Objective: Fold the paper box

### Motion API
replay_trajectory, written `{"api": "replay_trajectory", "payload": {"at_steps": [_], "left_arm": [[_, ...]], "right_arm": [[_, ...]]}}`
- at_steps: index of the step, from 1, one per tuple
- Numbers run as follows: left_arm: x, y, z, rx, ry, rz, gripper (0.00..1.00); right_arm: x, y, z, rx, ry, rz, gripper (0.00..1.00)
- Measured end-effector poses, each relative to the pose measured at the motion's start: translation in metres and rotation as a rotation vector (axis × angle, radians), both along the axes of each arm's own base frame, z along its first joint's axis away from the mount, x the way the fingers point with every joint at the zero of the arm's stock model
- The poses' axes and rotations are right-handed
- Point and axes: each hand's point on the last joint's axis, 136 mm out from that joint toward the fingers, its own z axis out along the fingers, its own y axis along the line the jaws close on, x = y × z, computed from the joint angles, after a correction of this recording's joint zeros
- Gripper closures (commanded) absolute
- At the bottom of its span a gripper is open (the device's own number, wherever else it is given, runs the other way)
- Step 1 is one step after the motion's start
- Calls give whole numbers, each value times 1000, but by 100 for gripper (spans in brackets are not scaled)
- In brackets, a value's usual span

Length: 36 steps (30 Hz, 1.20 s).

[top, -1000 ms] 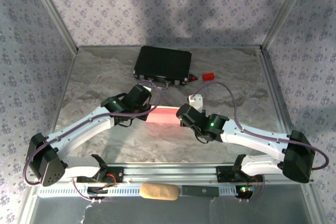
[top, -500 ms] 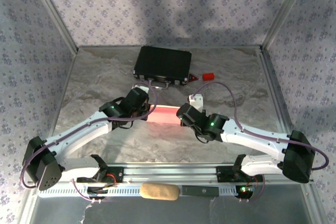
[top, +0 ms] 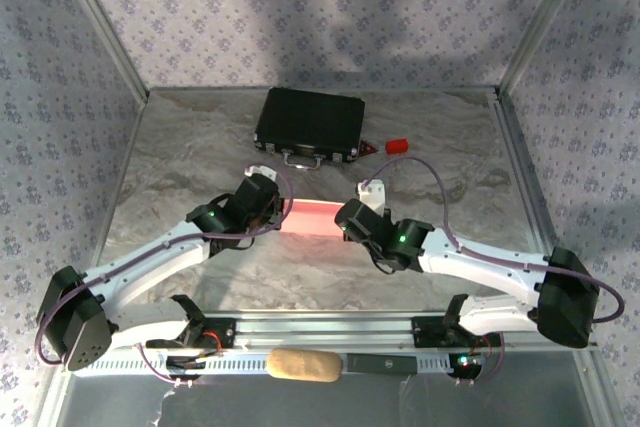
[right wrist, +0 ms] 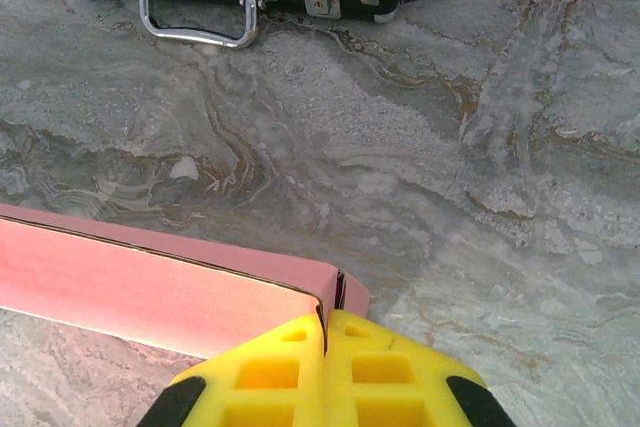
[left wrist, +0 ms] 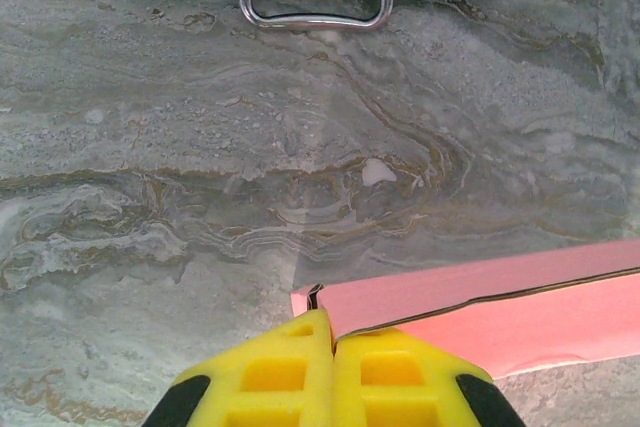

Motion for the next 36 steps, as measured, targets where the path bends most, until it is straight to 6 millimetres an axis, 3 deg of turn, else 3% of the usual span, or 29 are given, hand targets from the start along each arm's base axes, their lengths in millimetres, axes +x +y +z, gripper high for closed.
{"api": "replay_trajectory", "payload": {"at_steps": [13, 23, 32, 36], "left_arm": [[-1, 1, -2, -65, -55, 67, 100], [-2, 1, -1, -55, -84, 100, 100], [-1, 6, -3, -37, -95, 135, 100], [0, 7, -3, -32, -101, 147, 100]], "right_arm": [[2, -1, -1, -10, -31, -11, 100], [-10, -4, -1, -18, 25, 37, 65], [-27, 4, 7, 93, 118, 78, 56], [-35, 9, 27, 211, 119, 99, 53]]}}
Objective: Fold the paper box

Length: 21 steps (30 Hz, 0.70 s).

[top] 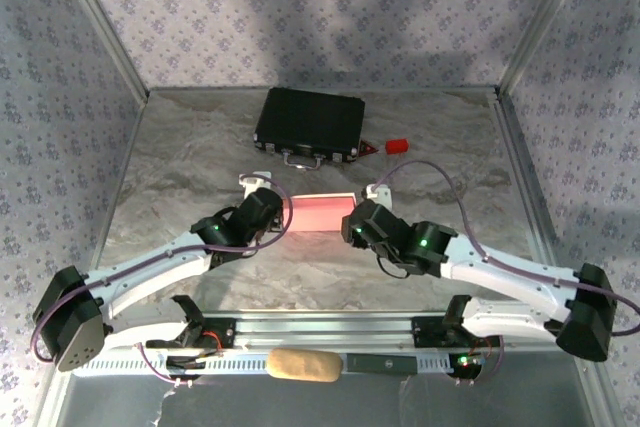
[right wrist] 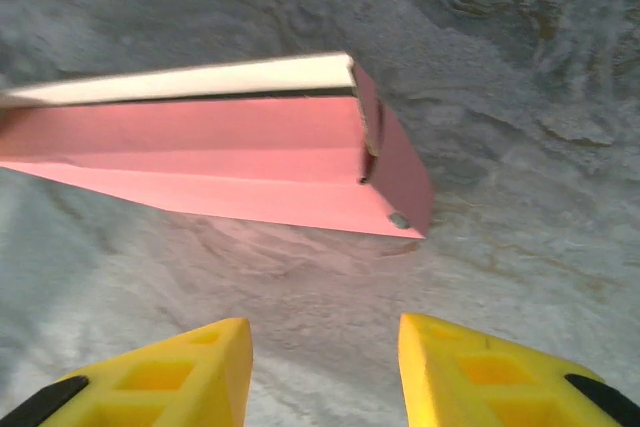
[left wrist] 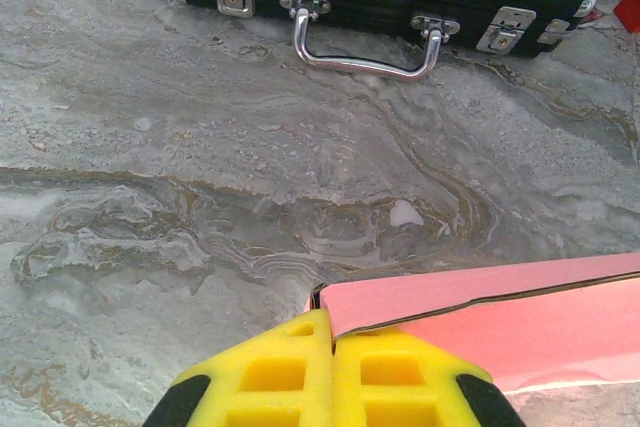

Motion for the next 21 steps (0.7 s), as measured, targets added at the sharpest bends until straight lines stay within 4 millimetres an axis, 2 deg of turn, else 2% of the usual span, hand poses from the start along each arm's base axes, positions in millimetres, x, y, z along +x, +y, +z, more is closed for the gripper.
{"api": "replay_trajectory", "payload": {"at_steps": [4, 6, 11, 15, 21], "left_arm": [[0, 0, 0, -1, -2, 4, 100], [0, -1, 0, 2, -2, 5, 100], [1, -5, 1, 14, -4, 1, 100], [2, -7, 1, 27, -6, 4, 100], [3, -7, 1, 39, -10, 9, 100]], "right_arm": [[-5, 1, 27, 137, -11, -8, 44], [-4, -3, 36, 200, -5, -40, 36], [15, -28, 50, 376, 56, -216, 25], [40, -40, 43, 514, 156, -347, 25], [54, -30, 9, 634, 421, -444, 26]]}}
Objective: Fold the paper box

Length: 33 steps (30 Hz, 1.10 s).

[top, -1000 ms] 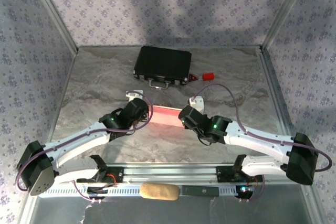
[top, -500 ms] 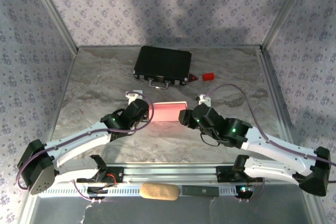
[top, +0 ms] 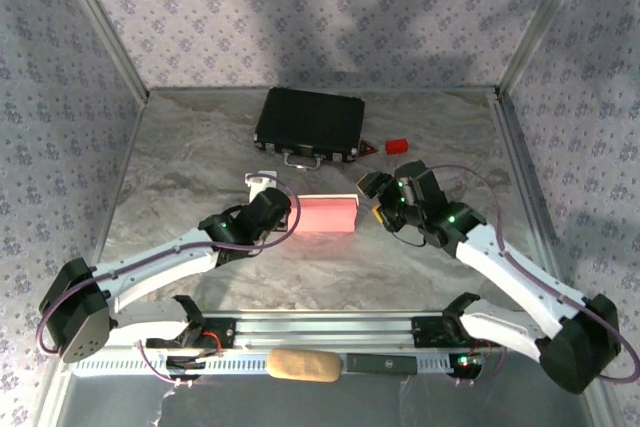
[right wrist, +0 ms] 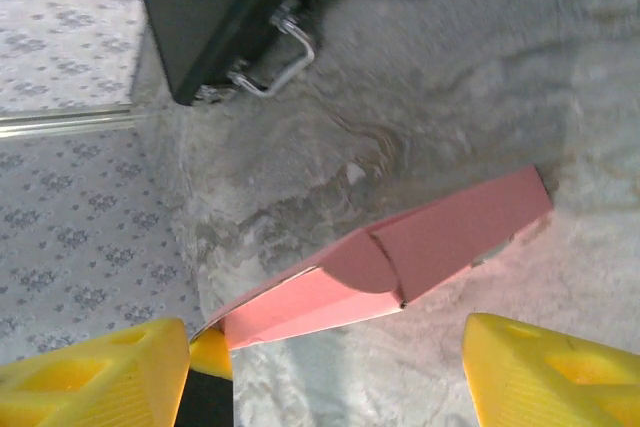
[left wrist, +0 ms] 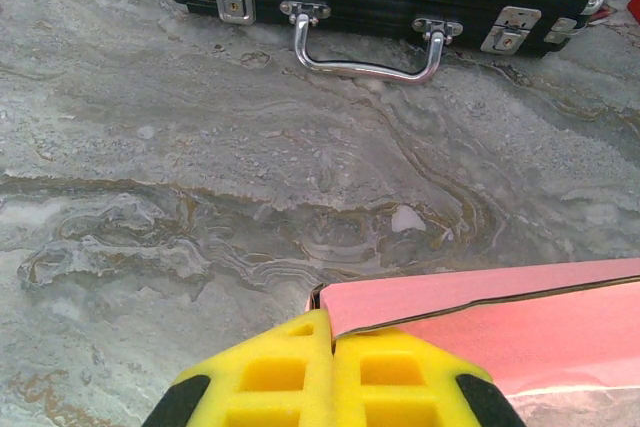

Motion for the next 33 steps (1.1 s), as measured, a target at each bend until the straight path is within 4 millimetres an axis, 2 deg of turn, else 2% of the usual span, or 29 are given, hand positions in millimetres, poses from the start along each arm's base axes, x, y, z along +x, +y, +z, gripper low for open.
{"api": "replay_trajectory", "payload": {"at_steps": [6, 10, 20, 29, 33], "left_arm": [[0, 0, 0, 10, -2, 2, 100], [0, 0, 0, 11, -2, 1, 100], [-1, -1, 0, 25, 2, 0, 100], [-1, -1, 0, 31, 2, 2, 100], [0, -1, 0, 38, 4, 4, 100]], "right_arm": [[-4, 15, -22, 149, 171, -8, 24], [-6, 18, -39, 223, 261, -30, 23], [1, 25, -38, 346, 271, -40, 26], [2, 23, -2, 388, 166, -20, 22], [8, 23, -9, 390, 182, -30, 21]]}}
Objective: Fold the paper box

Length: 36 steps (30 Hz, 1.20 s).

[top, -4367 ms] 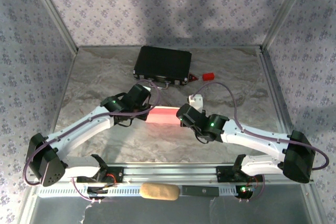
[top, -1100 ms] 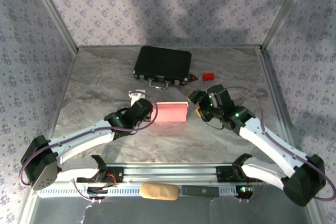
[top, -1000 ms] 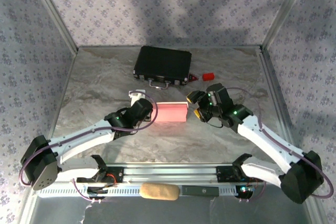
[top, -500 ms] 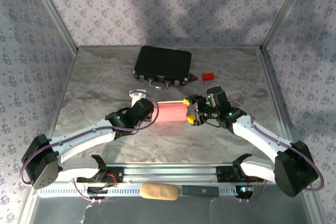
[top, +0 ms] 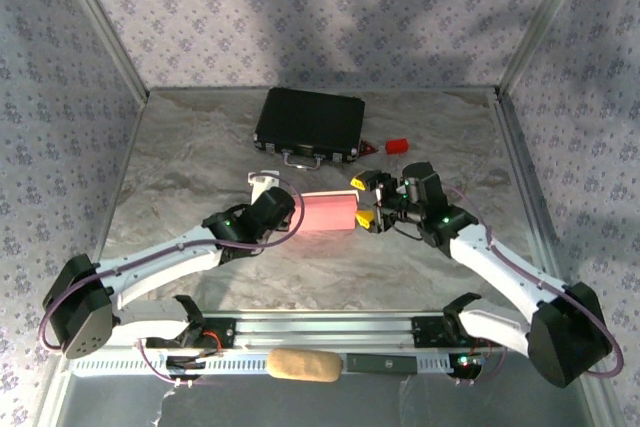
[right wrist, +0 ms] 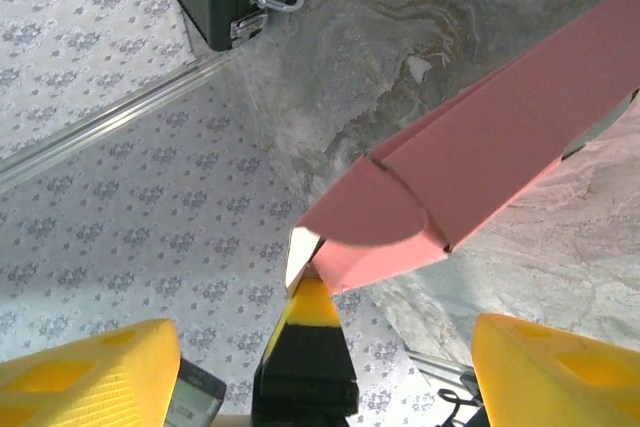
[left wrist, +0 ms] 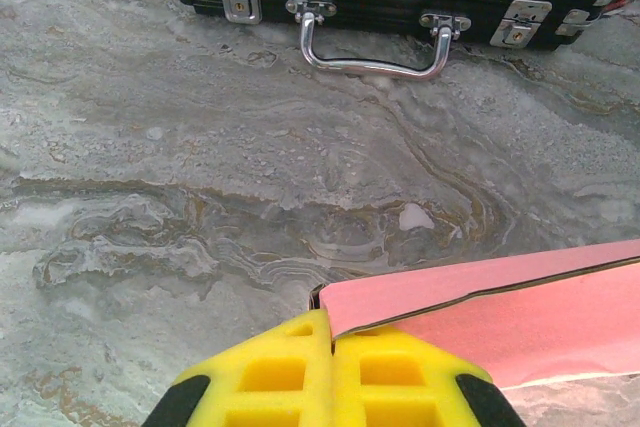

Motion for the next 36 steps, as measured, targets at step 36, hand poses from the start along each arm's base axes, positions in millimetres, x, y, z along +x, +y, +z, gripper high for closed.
{"api": "replay_trajectory", "payload": {"at_steps": [36], "left_arm": [[-2, 0, 0, 4, 5, 0, 100]], "right_arm": [[9, -18, -6, -114, -49, 78, 29]]}}
